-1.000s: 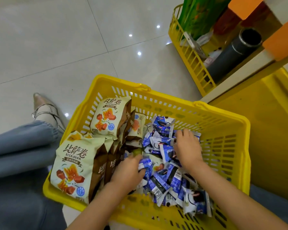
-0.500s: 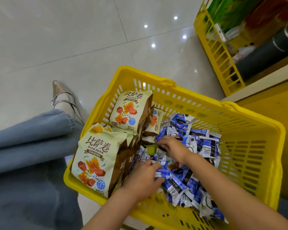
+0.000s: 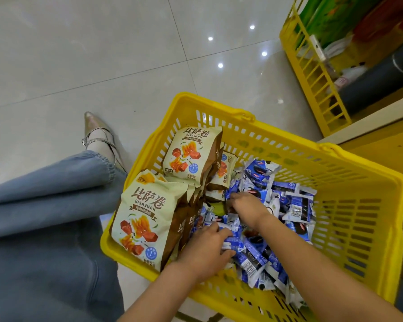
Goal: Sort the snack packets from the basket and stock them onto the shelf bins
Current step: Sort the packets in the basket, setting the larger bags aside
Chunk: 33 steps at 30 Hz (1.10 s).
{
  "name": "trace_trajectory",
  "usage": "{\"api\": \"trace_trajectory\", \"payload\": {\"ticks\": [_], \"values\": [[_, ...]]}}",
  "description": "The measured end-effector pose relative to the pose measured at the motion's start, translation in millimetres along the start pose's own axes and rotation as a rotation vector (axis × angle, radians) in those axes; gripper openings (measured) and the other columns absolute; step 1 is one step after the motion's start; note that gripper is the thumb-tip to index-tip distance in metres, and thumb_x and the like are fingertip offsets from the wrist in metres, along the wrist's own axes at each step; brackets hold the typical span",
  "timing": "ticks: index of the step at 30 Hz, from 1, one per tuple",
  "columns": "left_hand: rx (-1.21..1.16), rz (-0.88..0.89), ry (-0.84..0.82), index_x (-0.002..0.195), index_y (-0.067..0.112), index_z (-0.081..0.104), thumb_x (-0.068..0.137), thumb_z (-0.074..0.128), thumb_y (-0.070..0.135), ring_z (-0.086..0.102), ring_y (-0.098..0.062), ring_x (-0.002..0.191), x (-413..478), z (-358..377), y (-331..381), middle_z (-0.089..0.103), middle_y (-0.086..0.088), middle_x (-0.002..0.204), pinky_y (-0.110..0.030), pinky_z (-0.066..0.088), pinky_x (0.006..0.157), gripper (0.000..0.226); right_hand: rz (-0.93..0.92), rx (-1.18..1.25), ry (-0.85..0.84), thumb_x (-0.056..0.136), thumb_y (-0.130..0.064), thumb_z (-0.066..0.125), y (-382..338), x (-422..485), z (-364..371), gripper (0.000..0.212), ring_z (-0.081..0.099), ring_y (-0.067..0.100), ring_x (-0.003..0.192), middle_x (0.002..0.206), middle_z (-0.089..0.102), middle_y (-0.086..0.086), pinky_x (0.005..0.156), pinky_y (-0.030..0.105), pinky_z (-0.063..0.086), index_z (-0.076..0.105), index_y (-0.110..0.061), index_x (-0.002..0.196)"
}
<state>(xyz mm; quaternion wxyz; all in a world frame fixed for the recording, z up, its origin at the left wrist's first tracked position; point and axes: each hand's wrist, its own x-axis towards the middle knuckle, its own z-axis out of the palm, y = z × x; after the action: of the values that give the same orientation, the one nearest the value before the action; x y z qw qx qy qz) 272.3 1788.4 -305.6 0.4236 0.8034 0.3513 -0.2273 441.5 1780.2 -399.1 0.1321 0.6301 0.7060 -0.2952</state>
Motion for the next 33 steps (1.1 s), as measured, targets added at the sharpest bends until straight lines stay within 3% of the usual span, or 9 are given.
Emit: {"api": "trace_trajectory", "payload": {"ticks": [6, 10, 12, 15, 20, 22, 26, 29, 33], "values": [[0.038, 0.012, -0.014, 0.137, 0.025, 0.04, 0.093, 0.049, 0.038, 0.037, -0.022, 0.124, -9, -2, 0, 0.042, -0.002, 0.134, -0.031, 0.03, 0.102, 0.046, 0.036, 0.143, 0.027, 0.087, -0.001, 0.048, 1, -13, -5, 0.045, 0.054, 0.026, 0.099, 0.115, 0.051, 0.008, 0.082, 0.034, 0.043, 0.05, -0.015, 0.13], [0.023, 0.024, -0.034, 0.136, 0.028, 0.04, 0.092, 0.049, 0.04, 0.034, -0.019, 0.125, -13, 0, -7, 0.042, 0.001, 0.133, -0.03, 0.027, 0.104, 0.046, 0.207, 0.612, 0.015, 0.094, -0.008, 0.046, 20, -49, -2, 0.025, 0.059, 0.016, 0.08, 0.092, 0.061, 0.0, 0.077, 0.026, 0.052, 0.06, -0.028, 0.093], [0.061, 0.009, -0.019, 0.137, 0.028, 0.038, 0.092, 0.048, 0.041, 0.029, -0.019, 0.128, -9, 3, -7, 0.041, 0.001, 0.136, -0.033, 0.025, 0.106, 0.048, 0.216, 0.619, -0.033, 0.095, -0.012, 0.051, 33, -66, 0, 0.019, 0.06, 0.013, 0.092, 0.105, 0.065, 0.001, 0.088, 0.027, 0.049, 0.063, -0.021, 0.105], [0.197, -0.021, -0.007, 0.142, 0.025, 0.031, 0.094, 0.04, 0.044, 0.024, -0.024, 0.133, -4, 8, -4, 0.033, -0.003, 0.142, -0.039, 0.018, 0.112, 0.052, 0.234, 0.662, -0.182, 0.098, -0.015, 0.045, 31, -69, 3, 0.038, 0.059, 0.016, 0.091, 0.114, 0.062, 0.006, 0.078, 0.026, 0.045, 0.046, -0.017, 0.136], [0.181, -0.006, -0.006, 0.139, 0.025, 0.032, 0.097, 0.038, 0.037, 0.032, -0.023, 0.126, -4, 9, -7, 0.037, -0.004, 0.138, -0.035, 0.025, 0.107, 0.045, 0.328, 0.552, -0.207, 0.095, -0.022, 0.052, 16, -43, 5, 0.044, 0.057, 0.027, 0.111, 0.131, 0.055, 0.012, 0.084, 0.032, 0.045, 0.044, -0.013, 0.138], [0.158, -0.006, -0.01, 0.139, 0.024, 0.033, 0.097, 0.039, 0.035, 0.034, -0.023, 0.125, -4, 8, -8, 0.039, -0.005, 0.137, -0.034, 0.027, 0.106, 0.044, 0.344, 0.441, -0.222, 0.091, -0.032, 0.058, 15, -36, 4, 0.043, 0.058, 0.029, 0.108, 0.123, 0.061, 0.013, 0.086, 0.035, 0.047, 0.052, -0.012, 0.129], [0.115, -0.007, 0.006, 0.133, 0.017, 0.038, 0.099, 0.039, 0.033, 0.046, -0.024, 0.117, -3, 2, -3, 0.048, -0.007, 0.132, -0.033, 0.037, 0.094, 0.037, 0.324, 0.415, -0.198, 0.091, -0.035, 0.058, 15, -38, 1, 0.026, 0.06, 0.025, 0.077, 0.094, 0.069, 0.012, 0.064, 0.028, 0.04, 0.065, -0.012, 0.101], [0.09, -0.004, 0.024, 0.131, 0.014, 0.039, 0.099, 0.038, 0.033, 0.051, -0.024, 0.114, -3, -3, 3, 0.045, -0.006, 0.135, -0.034, 0.042, 0.088, 0.037, 0.343, 0.431, -0.079, 0.093, -0.033, 0.056, 13, -52, -5, 0.027, 0.052, 0.021, 0.064, 0.081, 0.068, 0.013, 0.06, 0.028, 0.04, 0.065, -0.008, 0.09], [0.088, -0.008, 0.052, 0.123, 0.015, 0.042, 0.099, 0.037, 0.038, 0.057, -0.027, 0.099, -3, -8, 8, 0.057, -0.009, 0.119, -0.036, 0.042, 0.073, 0.034, 0.393, 0.417, 0.144, 0.093, -0.032, 0.055, 13, -78, -23, 0.024, 0.045, 0.007, 0.054, 0.058, 0.051, -0.008, 0.055, 0.025, 0.033, 0.056, -0.014, 0.078]]}}
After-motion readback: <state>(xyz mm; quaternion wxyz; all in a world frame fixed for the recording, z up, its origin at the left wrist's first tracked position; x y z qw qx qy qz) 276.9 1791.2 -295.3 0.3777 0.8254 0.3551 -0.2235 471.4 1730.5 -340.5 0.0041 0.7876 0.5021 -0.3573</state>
